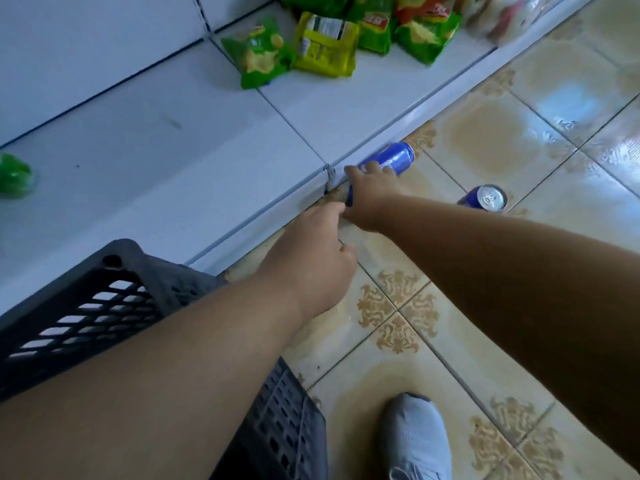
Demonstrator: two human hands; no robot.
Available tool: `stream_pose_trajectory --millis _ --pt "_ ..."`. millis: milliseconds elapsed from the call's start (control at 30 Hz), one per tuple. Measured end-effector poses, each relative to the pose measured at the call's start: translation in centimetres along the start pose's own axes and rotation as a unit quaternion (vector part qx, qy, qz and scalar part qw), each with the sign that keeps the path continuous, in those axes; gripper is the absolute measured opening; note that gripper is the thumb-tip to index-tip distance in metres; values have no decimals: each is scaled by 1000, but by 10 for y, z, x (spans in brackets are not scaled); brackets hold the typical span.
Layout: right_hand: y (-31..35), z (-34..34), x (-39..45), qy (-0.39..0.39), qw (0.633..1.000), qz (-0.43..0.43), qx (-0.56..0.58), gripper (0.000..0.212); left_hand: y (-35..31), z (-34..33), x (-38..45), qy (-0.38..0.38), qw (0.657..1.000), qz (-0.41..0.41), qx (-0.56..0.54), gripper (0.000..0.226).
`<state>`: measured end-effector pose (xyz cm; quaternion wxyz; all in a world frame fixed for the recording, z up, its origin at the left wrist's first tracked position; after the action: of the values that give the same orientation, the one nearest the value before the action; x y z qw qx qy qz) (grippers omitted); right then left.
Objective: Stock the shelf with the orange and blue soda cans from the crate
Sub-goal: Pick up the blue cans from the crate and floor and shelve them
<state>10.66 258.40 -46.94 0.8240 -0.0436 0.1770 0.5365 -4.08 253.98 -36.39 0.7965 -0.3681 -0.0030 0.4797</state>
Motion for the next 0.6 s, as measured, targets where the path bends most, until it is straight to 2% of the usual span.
stream_pose_trajectory --millis 67,133,267,467,600 --pt "2 -2 16 -14 998 3 -64 49 7 0 7 -1 1000 6 -2 56" --pt "-1 2 26 -37 996 -20 -82 41 15 0 13 -4 1000 16 -2 56" --pt "-16 -7 32 -41 993 -41 -102 41 22 -5 15 10 1000 16 1 56" --pt "-6 -19 5 32 999 2 -11 70 34 5 11 9 999 32 -26 54" --pt "26 20 -28 31 996 57 55 59 26 30 -5 -16 999 30 -21 47"
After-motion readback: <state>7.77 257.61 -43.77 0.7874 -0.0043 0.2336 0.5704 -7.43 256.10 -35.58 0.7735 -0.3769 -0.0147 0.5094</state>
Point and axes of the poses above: each hand's wrist, its own x-axis towards the middle knuckle, its own z-axis out of the back of the hand, y = z × x, the point moved 10 cm from there along x, towards the middle knuckle, and after that the axes turned 5 degrees about -y, right-handed, at the moved point
